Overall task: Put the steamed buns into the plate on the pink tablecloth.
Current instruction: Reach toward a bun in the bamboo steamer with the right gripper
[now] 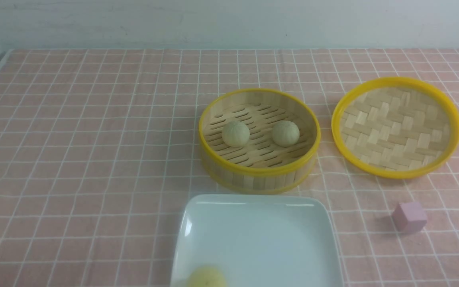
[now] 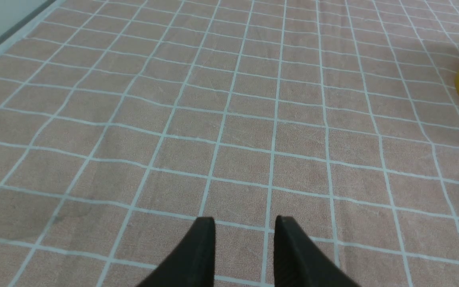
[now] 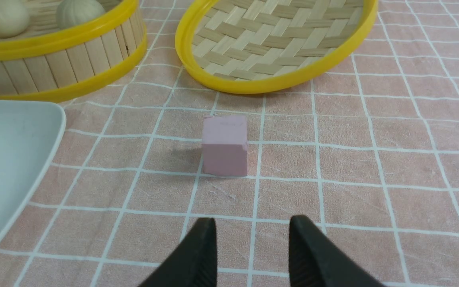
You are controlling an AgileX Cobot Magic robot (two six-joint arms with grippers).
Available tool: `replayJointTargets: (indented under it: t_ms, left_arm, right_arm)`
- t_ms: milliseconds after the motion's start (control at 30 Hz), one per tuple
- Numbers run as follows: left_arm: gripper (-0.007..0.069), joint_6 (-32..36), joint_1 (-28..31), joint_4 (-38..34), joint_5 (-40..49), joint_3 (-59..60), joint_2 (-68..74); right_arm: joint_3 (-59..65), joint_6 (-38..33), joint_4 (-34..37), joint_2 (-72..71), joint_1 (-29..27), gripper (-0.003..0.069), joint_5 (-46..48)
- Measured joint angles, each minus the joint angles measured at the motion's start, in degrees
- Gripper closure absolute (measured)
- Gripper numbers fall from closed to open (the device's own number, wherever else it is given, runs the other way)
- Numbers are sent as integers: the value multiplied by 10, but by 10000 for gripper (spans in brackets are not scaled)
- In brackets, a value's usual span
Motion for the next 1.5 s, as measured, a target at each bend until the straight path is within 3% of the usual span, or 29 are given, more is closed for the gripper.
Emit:
replayJointTargets:
  t_ms: [300,433,533,567,700,800,1000,1133,1300,1333,1367,1500]
  left_arm:
    - [385,0,0,0,0,0,0]
    - [385,-65,0,-70,-9,1,0]
    - [385,-133,0,-160,-13,2,0]
    - [385,-182,0,-225,-14,3,0]
    - [385,-270,0,-346,-14,5,0]
    - [385,-287,0,-375,-16,7,0]
    - [385,-285,0,-375,-20,7,0]
    - [391,-255,0,-388,-6,1,0]
    - [548,-182,0,-358,78,-105,19]
    - [548,-180,0,-358,82,-109,22]
    - [603,-173,0,-334,122,-146,59]
    - [624,-158,0,-314,193,-198,151]
  right_arm:
    - [0,0,0,0,0,419,0]
    - [3,12,4,0,0,419,-15]
    - [5,62,63,0,0,419,-30]
    - [7,115,128,0,0,419,-36]
    - [8,247,282,0,0,419,-35]
    - [8,273,327,0,0,419,-36]
    - [8,277,337,0,0,419,-35]
    - [-14,251,333,0,0,463,-17]
    - [-124,140,264,64,0,635,27]
    - [-124,137,260,69,0,639,30]
    - [-173,120,216,127,0,659,71]
    - [-240,105,166,270,0,659,178]
